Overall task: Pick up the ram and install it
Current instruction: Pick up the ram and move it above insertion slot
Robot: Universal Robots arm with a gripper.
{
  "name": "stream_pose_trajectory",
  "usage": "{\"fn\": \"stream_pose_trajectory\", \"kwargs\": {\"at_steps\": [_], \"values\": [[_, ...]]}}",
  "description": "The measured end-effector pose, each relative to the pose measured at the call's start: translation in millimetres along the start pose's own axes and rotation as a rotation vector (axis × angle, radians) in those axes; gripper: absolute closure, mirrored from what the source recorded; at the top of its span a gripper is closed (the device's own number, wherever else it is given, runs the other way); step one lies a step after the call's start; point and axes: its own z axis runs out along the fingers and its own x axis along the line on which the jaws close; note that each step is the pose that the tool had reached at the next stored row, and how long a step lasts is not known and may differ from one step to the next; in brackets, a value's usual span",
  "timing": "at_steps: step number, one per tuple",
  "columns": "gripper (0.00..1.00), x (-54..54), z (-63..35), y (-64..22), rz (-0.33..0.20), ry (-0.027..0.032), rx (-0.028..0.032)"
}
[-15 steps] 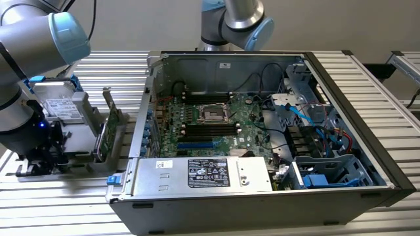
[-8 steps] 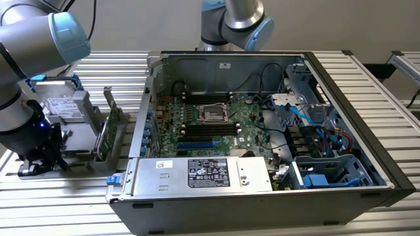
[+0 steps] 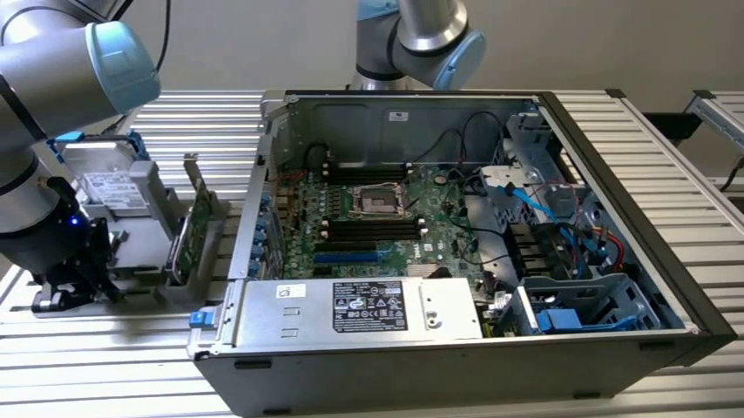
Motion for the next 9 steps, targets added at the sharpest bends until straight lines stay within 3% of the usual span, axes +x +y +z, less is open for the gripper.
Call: {"fn": "stream_pose_trajectory", "kwargs": {"at_steps": [9], "values": [[0.86, -0.1, -5.4, 0.1, 0.000, -0.0031, -0.0002]]}}
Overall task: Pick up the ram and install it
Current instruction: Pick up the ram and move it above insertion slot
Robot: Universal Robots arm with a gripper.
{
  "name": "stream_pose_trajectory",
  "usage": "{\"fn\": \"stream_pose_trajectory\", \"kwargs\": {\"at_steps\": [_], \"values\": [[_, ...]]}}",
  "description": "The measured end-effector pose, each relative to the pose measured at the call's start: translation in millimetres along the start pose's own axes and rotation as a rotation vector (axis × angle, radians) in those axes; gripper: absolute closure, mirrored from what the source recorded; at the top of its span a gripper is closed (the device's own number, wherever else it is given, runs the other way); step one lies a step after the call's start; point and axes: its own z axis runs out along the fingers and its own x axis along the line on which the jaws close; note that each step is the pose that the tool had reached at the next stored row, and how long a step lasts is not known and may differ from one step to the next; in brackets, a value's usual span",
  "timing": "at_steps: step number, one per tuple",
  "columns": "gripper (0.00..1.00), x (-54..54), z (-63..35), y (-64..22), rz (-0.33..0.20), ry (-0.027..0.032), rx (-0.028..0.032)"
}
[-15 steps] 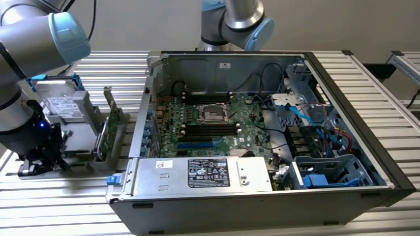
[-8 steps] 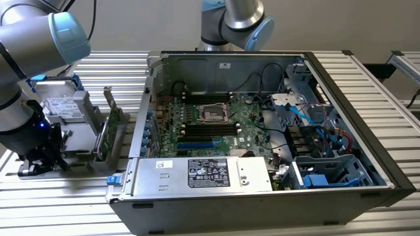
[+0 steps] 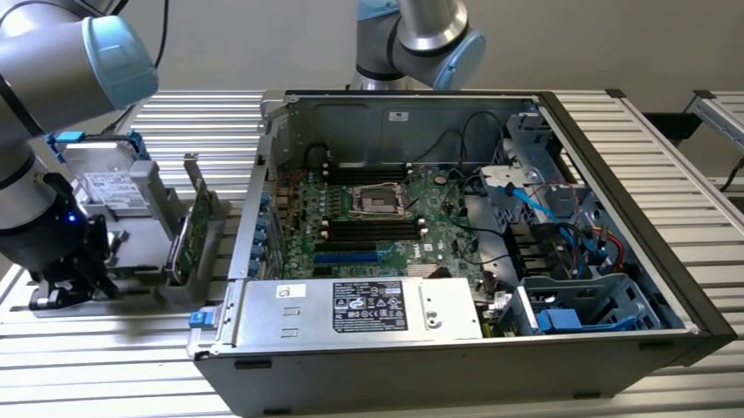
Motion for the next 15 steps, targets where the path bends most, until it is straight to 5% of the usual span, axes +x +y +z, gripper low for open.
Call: {"fn": "stream_pose_trajectory", "kwargs": {"at_steps": [15], "values": [[0.86, -1.1, -31.0, 0.5, 0.000, -0.0016, -0.0039]]}}
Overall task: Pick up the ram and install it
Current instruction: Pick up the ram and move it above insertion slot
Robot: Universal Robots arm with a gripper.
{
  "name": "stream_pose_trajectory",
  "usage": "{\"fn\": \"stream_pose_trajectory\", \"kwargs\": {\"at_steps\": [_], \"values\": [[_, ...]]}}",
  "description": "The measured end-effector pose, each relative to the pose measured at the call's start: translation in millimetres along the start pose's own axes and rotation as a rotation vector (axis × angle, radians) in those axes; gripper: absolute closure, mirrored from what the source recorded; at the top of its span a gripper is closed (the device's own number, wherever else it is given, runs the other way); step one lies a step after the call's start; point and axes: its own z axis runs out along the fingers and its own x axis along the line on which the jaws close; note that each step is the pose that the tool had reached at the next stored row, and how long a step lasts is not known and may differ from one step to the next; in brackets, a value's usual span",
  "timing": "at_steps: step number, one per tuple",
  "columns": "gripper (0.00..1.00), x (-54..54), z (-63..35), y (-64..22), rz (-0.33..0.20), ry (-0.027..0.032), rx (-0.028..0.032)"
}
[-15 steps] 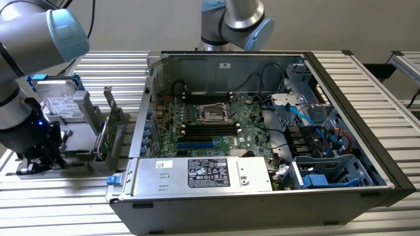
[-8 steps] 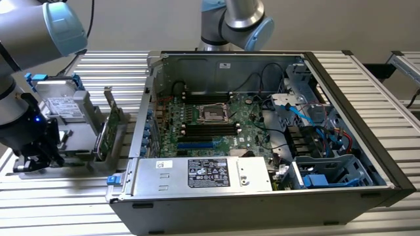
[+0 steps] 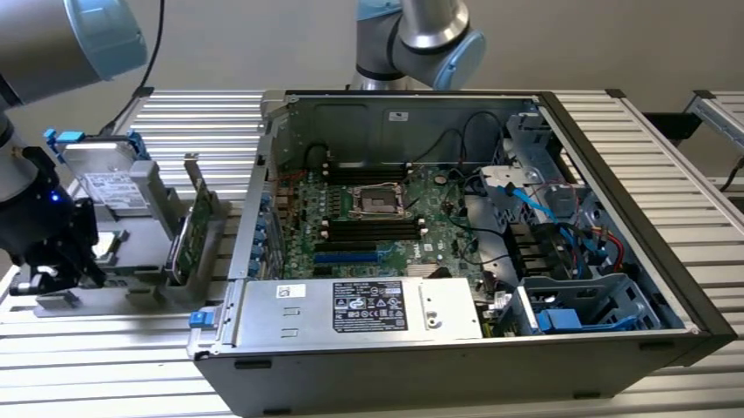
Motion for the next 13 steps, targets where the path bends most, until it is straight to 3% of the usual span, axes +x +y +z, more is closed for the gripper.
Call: {"fn": "stream_pose_trajectory", "kwargs": {"at_steps": [8, 13], "values": [[0.86, -1.2, -33.6, -1.4, -0.001, -0.0024, -0.0021], [0.86, -2.0, -55.0, -9.0, -0.005, -0.0051, -0.0042]]}}
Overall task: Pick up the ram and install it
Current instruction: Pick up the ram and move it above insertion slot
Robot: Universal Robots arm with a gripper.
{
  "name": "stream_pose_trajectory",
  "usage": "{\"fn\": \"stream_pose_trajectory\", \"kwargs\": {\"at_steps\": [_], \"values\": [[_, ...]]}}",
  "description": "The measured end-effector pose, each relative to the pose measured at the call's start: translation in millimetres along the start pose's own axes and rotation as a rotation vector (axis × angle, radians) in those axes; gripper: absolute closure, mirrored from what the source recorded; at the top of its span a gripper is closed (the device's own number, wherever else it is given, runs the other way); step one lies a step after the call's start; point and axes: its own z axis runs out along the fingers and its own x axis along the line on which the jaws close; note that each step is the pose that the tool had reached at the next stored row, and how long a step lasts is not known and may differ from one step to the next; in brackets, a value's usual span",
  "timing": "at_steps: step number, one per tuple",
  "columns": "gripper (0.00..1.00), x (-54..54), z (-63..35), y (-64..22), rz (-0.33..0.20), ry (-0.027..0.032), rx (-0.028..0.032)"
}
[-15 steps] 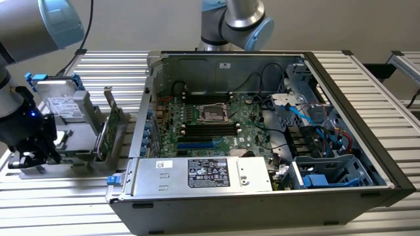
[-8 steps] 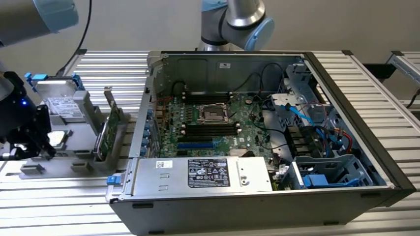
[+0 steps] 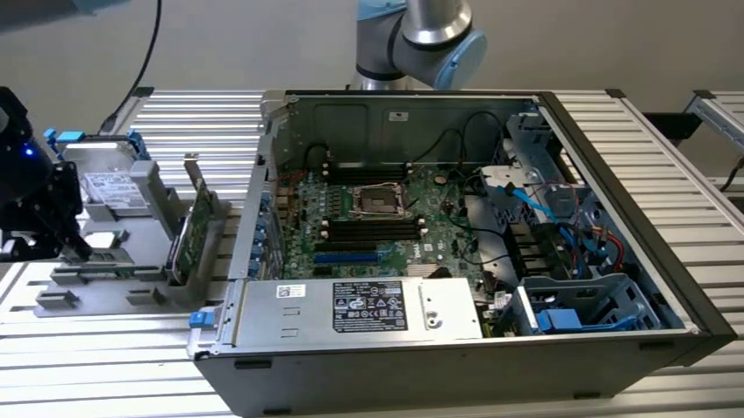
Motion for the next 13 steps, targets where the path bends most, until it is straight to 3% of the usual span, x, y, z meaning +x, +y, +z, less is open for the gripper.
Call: {"fn": "stream_pose_trajectory", "kwargs": {"at_steps": [13], "values": [[0.86, -1.8, -48.9, -33.7, -0.021, -0.0163, -0.0104]]}}
